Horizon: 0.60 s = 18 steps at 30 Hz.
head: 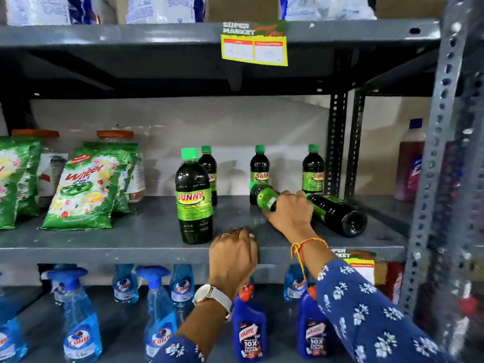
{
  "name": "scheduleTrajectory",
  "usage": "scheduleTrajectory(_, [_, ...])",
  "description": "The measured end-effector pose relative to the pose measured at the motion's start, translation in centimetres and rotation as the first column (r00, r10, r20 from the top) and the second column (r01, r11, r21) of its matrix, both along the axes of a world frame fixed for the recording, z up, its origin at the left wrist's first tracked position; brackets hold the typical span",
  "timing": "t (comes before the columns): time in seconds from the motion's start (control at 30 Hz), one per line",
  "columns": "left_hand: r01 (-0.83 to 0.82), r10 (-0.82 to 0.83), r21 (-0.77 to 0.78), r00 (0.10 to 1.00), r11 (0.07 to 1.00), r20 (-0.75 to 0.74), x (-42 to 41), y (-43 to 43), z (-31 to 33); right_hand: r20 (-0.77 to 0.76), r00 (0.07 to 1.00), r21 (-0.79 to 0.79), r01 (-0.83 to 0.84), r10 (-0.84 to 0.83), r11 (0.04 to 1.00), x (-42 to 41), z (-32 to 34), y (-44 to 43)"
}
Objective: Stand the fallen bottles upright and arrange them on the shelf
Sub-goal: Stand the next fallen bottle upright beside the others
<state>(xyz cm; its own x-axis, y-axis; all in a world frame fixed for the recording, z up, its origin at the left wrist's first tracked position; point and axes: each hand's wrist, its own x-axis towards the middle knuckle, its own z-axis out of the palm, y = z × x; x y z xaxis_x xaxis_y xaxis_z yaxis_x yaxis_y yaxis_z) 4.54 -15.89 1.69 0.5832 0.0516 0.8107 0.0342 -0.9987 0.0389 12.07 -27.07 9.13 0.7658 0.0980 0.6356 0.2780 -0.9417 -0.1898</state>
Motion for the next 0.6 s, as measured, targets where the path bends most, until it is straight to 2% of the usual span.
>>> scheduleTrajectory(0.1, [-0.015, 0.015, -0.01, 1.0, 1.0, -0.009, 0.4, 0.1, -0.3, 0.017, 0.984, 0.337, -0.171, 0.176, 0.926, 0.2, -0.9, -0.9])
scheduleTrajectory(0.17, [-0.001, 0.001, -0.028, 1.0, 1.0, 0.003, 0.6, 0.0, -0.4, -0.027, 0.95, 0.45, -0.267, 0.312, 0.852, 0.5, -1.4, -1.1])
scheduleTrajectory(0.33, [0.017, -0.015, -0.049, 0.999, 0.999, 0.037, 0.5, -0.2, -0.6, -0.116, 0.867, 0.565, -0.344, 0.485, 0.75, 1.4, -1.6, -1.3])
scheduleTrajectory(0.43, [0.009, -0.007, -0.06, 0.999, 0.998, 0.033, 0.4, -0.3, -0.6, -0.107, 0.86, 0.623, -0.333, 0.499, 0.707, 2.0, -1.8, -1.2])
scheduleTrajectory(0.53, [0.001, 0.001, -0.068, 1.0, 0.998, 0.024, 0.5, -0.3, -0.7, -0.101, 0.86, 0.613, -0.342, 0.5, 0.712, 2.0, -1.8, -1.2])
scheduleTrajectory(0.6, [0.0, 0.002, -0.079, 1.0, 0.997, 0.024, 0.6, -0.3, -0.8, -0.099, 0.821, 0.675, -0.36, 0.563, 0.644, 2.2, -1.8, -1.3])
